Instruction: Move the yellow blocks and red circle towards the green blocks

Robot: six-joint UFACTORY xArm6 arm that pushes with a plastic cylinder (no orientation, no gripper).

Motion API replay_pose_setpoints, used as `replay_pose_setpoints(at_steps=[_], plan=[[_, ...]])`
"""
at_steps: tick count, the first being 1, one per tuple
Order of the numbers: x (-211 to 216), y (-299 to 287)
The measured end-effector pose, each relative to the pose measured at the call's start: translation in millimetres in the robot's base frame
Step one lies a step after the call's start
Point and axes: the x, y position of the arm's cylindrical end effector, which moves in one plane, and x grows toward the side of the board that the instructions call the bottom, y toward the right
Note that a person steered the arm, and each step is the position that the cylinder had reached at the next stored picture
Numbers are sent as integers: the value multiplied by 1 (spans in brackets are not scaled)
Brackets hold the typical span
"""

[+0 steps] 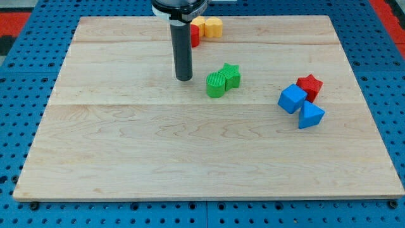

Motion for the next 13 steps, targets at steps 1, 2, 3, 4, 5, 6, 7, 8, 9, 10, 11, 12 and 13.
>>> replay_pose_setpoints(at_steps=[1, 2, 3, 4, 5, 6, 7, 8, 9, 10, 11, 12, 13], plan=[[-54, 80], [-105, 107], [-159, 109], [-176, 68], [-160, -60], [-118, -102], [-152, -115], [-169, -100], [-139, -43], [-89, -36], [-118, -38], [-166, -33], [-170, 60]])
